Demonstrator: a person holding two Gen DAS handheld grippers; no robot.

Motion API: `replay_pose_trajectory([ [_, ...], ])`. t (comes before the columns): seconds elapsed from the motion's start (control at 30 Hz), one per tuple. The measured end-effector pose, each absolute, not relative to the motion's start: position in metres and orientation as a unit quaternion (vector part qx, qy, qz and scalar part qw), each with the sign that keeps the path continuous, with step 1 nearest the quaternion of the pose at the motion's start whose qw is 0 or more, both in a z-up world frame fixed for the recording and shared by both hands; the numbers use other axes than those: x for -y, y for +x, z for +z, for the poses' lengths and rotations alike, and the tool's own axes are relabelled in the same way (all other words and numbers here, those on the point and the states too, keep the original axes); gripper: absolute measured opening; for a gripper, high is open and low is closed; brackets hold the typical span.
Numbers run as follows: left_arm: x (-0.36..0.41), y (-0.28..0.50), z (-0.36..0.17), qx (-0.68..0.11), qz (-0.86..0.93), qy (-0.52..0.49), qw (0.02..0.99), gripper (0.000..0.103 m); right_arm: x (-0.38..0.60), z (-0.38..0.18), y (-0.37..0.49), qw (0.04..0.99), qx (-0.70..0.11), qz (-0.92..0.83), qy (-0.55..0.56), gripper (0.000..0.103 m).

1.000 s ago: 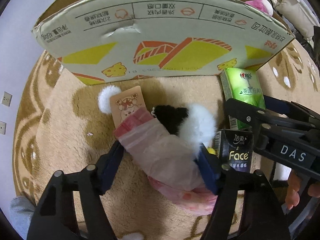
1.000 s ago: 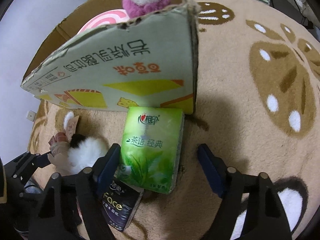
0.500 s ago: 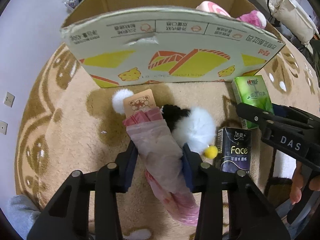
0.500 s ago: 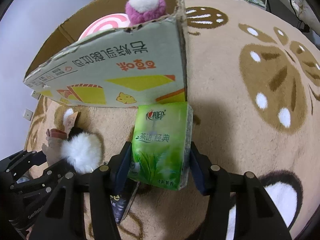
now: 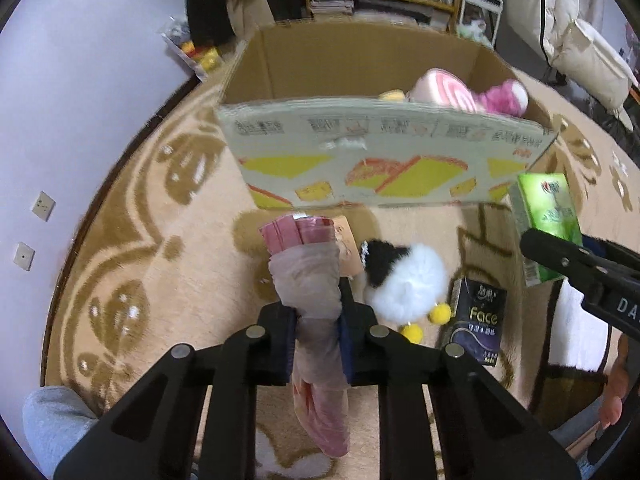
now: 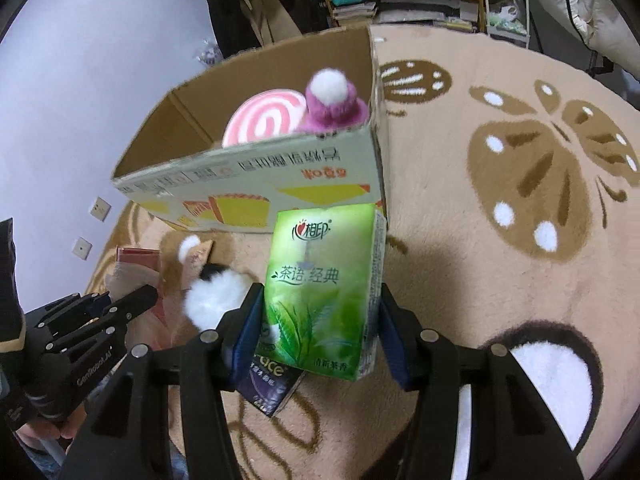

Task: Organize soft objects
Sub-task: 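Close the left tool on the pink bottle while the right tool grips the green tissue pack, then lift the pink bottle over the box while the right tool carries the green tissue pack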

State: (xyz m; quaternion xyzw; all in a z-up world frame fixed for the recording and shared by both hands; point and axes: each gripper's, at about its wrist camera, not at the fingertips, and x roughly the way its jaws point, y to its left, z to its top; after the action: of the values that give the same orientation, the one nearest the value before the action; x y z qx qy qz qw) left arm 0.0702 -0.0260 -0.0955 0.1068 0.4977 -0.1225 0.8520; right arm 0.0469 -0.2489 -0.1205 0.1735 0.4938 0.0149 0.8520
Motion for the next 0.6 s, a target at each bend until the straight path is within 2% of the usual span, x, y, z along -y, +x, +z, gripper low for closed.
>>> replay_pose_trajectory([
  [0.47, 0.026, 0.045, -0.014, -0.343, -0.087, 0.11, 0.929, 0.016, 0.252, -0.061, 0.027, 0.892, -0.406, 0.028, 0.196, 0.057],
  [0.6, 0.017, 0.051, 0.002, -0.333, -0.091, 0.084, 0.935, 0.016, 0.249, -0.041, 0.024, 0.907, -0.377, 0.029, 0.185, 0.057],
])
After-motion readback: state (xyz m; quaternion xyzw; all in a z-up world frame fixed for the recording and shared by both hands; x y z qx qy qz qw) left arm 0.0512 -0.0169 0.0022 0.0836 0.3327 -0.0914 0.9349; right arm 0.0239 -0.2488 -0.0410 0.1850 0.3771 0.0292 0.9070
